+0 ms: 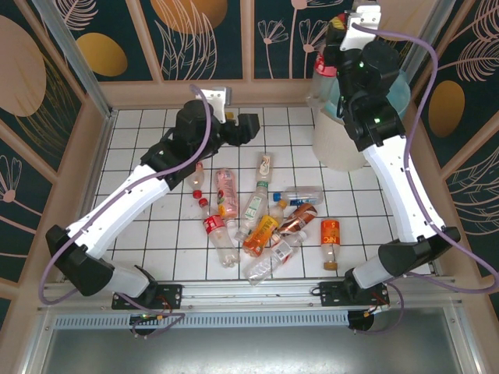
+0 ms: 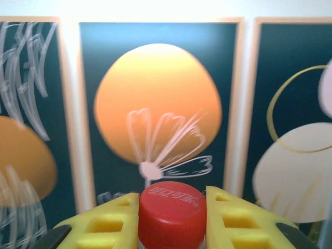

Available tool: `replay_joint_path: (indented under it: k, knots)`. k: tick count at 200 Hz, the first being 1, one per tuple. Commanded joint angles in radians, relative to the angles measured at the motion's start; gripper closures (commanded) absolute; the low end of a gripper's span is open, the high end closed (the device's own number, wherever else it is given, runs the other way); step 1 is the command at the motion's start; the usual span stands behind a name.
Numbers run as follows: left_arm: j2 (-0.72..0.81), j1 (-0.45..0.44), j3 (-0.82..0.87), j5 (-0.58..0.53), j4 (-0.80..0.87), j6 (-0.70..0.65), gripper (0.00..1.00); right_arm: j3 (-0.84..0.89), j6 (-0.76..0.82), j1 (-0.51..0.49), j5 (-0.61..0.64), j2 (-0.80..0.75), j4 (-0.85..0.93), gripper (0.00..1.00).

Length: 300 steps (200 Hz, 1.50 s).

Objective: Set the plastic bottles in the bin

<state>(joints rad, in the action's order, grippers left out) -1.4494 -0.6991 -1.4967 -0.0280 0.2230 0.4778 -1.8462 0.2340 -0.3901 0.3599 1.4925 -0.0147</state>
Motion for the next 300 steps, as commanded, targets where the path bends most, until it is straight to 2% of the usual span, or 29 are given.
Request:
replay_joint_path:
  k: [1, 40, 73, 106, 148, 204, 216, 232, 263, 280, 300]
  knots:
    - [-0.020, -0.010, -0.048, 0.062, -0.060, -0.023, 0.20, 0.130, 0.152, 0.041, 0.085, -0.044, -0.331, 1.00]
    - [-0.034, -0.010, -0.027, 0.062, -0.064, -0.025, 0.20, 0.241, 0.225, 0.071, 0.135, -0.026, -0.488, 1.00]
    - [-0.021, -0.011, 0.009, 0.044, -0.075, -0.018, 0.20, 0.229, 0.254, 0.077, 0.163, 0.011, -0.499, 1.00]
    - [-0.010, -0.011, 0.045, 0.025, -0.088, -0.006, 0.19, 0.248, 0.274, 0.082, 0.193, 0.029, -0.487, 1.00]
    - [-0.016, -0.010, 0.072, 0.022, -0.080, 0.007, 0.19, 0.363, 0.280, 0.092, 0.222, -0.004, -0.481, 1.00]
    - [-0.031, -0.010, 0.089, -0.001, -0.036, 0.010, 0.17, 0.398, 0.154, 0.158, 0.221, -0.017, -0.303, 0.99]
    - [-0.038, -0.011, 0.085, -0.001, -0.027, 0.014, 0.17, 0.396, 0.130, 0.166, 0.214, -0.021, -0.270, 0.94]
    - [-0.042, -0.011, 0.083, 0.005, -0.027, 0.019, 0.17, 0.387, 0.098, 0.179, 0.201, -0.026, -0.228, 0.81]
    - [-0.040, -0.010, 0.077, 0.005, -0.022, 0.022, 0.17, 0.372, 0.042, 0.209, 0.157, -0.038, -0.165, 0.77]
    - [-0.037, -0.010, 0.079, 0.001, -0.020, 0.026, 0.17, 0.351, 0.012, 0.223, 0.142, -0.032, -0.120, 0.54]
    - [-0.033, -0.011, 0.085, -0.006, -0.022, 0.034, 0.17, 0.348, 0.006, 0.224, 0.136, -0.039, -0.110, 0.52]
